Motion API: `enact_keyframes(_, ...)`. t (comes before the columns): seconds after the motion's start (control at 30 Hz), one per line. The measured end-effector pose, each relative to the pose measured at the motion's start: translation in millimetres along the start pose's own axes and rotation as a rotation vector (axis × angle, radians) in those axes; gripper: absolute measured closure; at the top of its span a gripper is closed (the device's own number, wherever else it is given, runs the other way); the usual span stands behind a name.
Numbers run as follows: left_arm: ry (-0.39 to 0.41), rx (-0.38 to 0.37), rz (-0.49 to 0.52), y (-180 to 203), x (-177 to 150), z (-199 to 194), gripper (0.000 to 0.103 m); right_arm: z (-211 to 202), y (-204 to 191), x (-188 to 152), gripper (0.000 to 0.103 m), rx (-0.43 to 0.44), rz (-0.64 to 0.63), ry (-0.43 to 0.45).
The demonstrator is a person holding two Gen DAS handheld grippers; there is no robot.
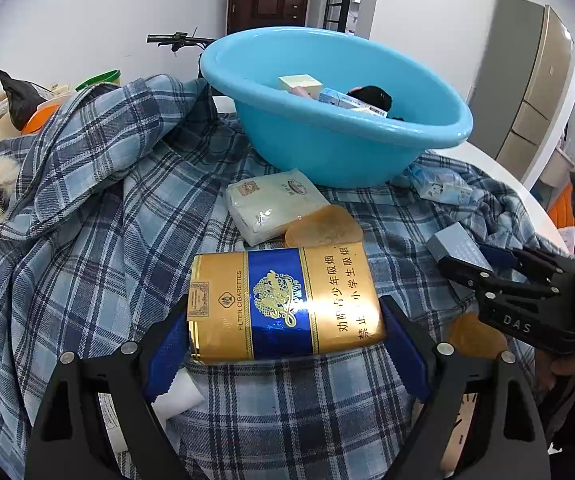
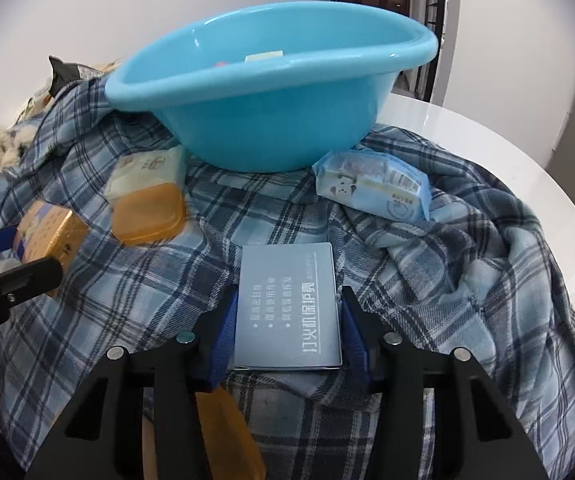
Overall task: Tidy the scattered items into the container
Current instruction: 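Lift the gold-and-blue box with the left gripper while the right gripper reaches the grey-blue card box, then close the right gripper on the grey-blue card box and lift it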
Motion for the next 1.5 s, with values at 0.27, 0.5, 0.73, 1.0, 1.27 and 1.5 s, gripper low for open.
enact_keyframes(0.27,0.002,-0.003,0.010,3,1,0,0.013,-7,8,2,0.056,-0.012,0.005,0.013)
enact_keyframes(0.5,-0.018,-0.014,0.011,5,-2,4,0.013,-6,16,-4,0.054,0.052,0.046,-0.018)
enact_keyframes(0.73,-0.013,-0.022,0.011,6,-1,2,0.013,-22,14,-2,0.047,0.146,0.072,0.017)
enact_keyframes(1.0,-0.024,-0.028,0.008,6,-4,4,0.013,-26,0,-7,0.047,0.191,0.037,0.007)
enact_keyframes(1.27,-0.032,-0.032,0.008,7,-5,5,0.013,-13,11,-10,0.045,0.122,0.056,-0.016)
enact_keyframes(1.5,-0.032,-0.037,0.014,10,-5,5,0.013,-1,10,-3,0.037,0.104,0.039,-0.027)
Point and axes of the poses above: each gripper's, at about its wrist camera, not at the fingertips, and z roughly the way its jaws point, y to its right, x to its top, the point moved 6 cm from there along z, roughly the way its jaws point, and after that the axes turned 1 degree about z, right-handed, at the moved point
